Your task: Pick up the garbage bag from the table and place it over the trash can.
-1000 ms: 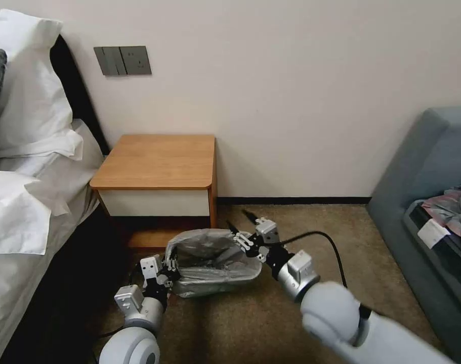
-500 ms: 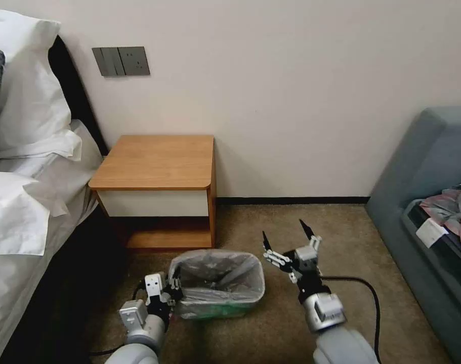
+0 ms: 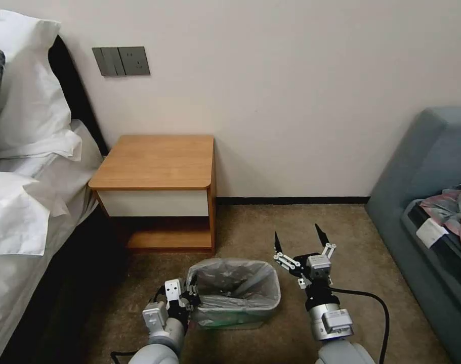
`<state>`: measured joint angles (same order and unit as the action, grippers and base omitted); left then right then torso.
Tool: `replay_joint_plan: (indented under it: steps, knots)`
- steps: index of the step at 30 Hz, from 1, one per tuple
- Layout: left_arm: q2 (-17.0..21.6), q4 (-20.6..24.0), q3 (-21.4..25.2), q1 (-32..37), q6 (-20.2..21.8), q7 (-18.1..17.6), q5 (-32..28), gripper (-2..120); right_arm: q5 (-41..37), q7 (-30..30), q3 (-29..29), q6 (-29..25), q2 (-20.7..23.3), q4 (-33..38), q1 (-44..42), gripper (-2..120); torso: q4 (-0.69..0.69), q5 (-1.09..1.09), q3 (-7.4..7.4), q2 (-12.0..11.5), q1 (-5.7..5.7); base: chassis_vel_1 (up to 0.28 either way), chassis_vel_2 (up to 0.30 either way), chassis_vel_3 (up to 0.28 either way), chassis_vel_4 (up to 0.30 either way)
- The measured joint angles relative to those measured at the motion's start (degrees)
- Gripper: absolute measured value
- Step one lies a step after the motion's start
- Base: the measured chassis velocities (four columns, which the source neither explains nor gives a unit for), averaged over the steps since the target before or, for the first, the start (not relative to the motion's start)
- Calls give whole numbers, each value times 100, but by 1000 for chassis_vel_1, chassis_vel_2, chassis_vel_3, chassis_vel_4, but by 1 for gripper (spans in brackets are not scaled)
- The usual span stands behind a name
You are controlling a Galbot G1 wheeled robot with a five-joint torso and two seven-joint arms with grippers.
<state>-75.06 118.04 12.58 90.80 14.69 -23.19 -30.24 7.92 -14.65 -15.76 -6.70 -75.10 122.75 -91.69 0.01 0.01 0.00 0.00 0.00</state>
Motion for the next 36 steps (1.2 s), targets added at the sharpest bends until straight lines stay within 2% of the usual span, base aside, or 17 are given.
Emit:
replay_joint_plan:
  steps: [5,11,15,17,19,21,23,25,27,29,31,35,36]
  knots:
    - [8,-94,-134,-19,-58,-185,109,5,-19,-10,45,27,3,-72,92,100,0,0,0,0,0,0,0,0,0]
    - [3,-116,-180,-17,-62,-239,165,5,-45,-23,90,74,25,-88,162,100,0,-1,0,0,0,0,0,0,0]
    - [13,-108,-173,-25,-63,-191,299,17,-62,-35,125,102,26,-95,189,100,0,-1,0,0,0,0,0,0,0]
    - [24,-110,-163,-20,-67,-101,528,28,-66,-43,144,109,18,-103,196,100,0,-2,0,0,0,0,0,0,0]
    - [26,-113,-162,-18,-74,-85,565,31,-67,-46,148,110,16,-105,197,100,-1,-2,0,0,0,0,0,0,0]
    - [22,-116,-158,-17,-90,-58,615,43,-72,-63,164,114,8,-115,200,100,-1,-2,0,0,0,0,0,0,0]
    - [20,-116,-158,-17,-91,-57,619,45,-73,-66,165,114,8,-116,200,100,-1,-2,0,0,0,0,0,0,0]
    - [7,-107,-149,-18,-95,-52,637,58,-83,-77,178,121,12,-118,194,100,-1,-2,1,0,0,0,0,0,0]
    - [5,-105,-146,-18,-94,-52,642,60,-85,-78,180,123,13,-118,194,100,-1,-2,1,0,0,0,0,0,0]
    - [1,-91,-98,-2,-111,-33,736,73,-111,-92,192,142,14,-116,193,100,-1,-3,1,0,0,0,0,0,0]
    - [2,-86,-85,2,-112,-30,746,75,-121,-93,194,146,15,-115,192,100,-1,-2,1,0,0,0,0,0,0]
    - [37,-57,82,28,-160,41,869,93,-241,-94,192,184,47,-114,169,100,-1,-2,1,0,0,0,0,0,0]
    - [37,-57,82,28,-160,41,869,93,-241,-94,192,184,47,-114,169,100,-1,-2,1,0,0,0,0,0,0]
